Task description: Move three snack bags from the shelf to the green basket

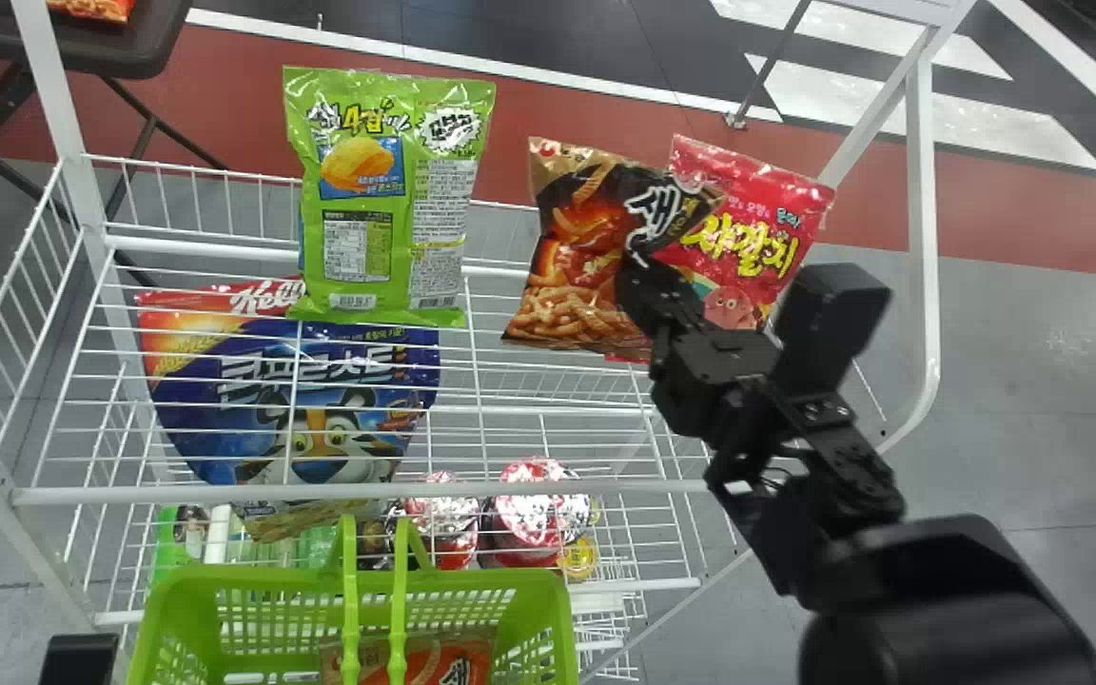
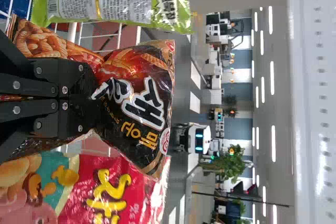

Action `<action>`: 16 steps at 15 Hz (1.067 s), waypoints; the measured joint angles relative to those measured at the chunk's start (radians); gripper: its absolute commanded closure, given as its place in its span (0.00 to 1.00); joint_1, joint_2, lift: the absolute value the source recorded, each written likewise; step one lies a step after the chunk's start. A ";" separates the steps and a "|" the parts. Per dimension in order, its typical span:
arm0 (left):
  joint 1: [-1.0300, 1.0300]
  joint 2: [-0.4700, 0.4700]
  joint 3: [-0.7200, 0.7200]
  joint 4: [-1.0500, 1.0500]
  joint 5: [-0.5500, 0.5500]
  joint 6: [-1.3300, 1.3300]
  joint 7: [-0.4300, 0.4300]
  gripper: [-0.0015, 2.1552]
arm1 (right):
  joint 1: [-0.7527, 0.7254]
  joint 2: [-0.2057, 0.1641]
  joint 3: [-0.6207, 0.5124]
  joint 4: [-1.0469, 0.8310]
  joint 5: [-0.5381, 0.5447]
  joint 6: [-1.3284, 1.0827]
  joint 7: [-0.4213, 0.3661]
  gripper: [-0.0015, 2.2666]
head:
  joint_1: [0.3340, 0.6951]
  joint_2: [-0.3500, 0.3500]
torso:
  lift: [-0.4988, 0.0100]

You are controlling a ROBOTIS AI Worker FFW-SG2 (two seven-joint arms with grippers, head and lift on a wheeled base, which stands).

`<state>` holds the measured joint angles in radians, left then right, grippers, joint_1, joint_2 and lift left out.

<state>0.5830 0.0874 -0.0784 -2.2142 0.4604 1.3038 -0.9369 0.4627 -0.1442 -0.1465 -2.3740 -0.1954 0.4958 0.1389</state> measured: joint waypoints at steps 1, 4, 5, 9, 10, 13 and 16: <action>0.000 0.000 -0.001 -0.001 0.000 0.000 0.000 0.98 | 0.043 0.000 -0.026 -0.059 -0.028 0.028 0.018 0.96 | 1.00 0.00 | 0.88; 0.000 -0.004 0.000 0.001 -0.001 -0.005 0.003 0.98 | 0.122 -0.001 -0.094 -0.187 -0.112 0.230 0.057 0.96 | 1.00 0.00 | 0.88; 0.000 -0.005 0.000 0.003 -0.002 -0.010 0.003 0.98 | 0.153 -0.001 -0.110 -0.223 -0.133 0.292 0.073 0.96 | 1.00 0.00 | 0.88; -0.004 -0.009 -0.001 0.004 -0.003 -0.017 0.008 0.98 | 0.271 0.018 -0.180 -0.330 -0.231 0.473 0.139 0.96 | 1.00 0.00 | 0.88; -0.005 -0.009 -0.002 0.004 -0.004 -0.017 0.010 0.98 | 0.304 0.031 -0.193 -0.363 -0.244 0.526 0.160 0.96 | 1.00 0.00 | 0.88; -0.007 -0.010 -0.003 0.004 -0.005 -0.017 0.011 0.98 | 0.341 0.097 -0.210 -0.412 -0.249 0.772 0.249 0.95 | 1.00 0.00 | 0.88; 0.000 -0.011 -0.004 -0.001 -0.003 -0.018 0.005 0.98 | 0.336 0.110 -0.184 -0.377 -0.241 0.951 0.240 0.95 | 1.00 0.00 | 0.88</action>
<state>0.5829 0.0766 -0.0819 -2.2148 0.4571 1.2859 -0.9316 0.7982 -0.0343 -0.3305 -2.7510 -0.4359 1.4466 0.3789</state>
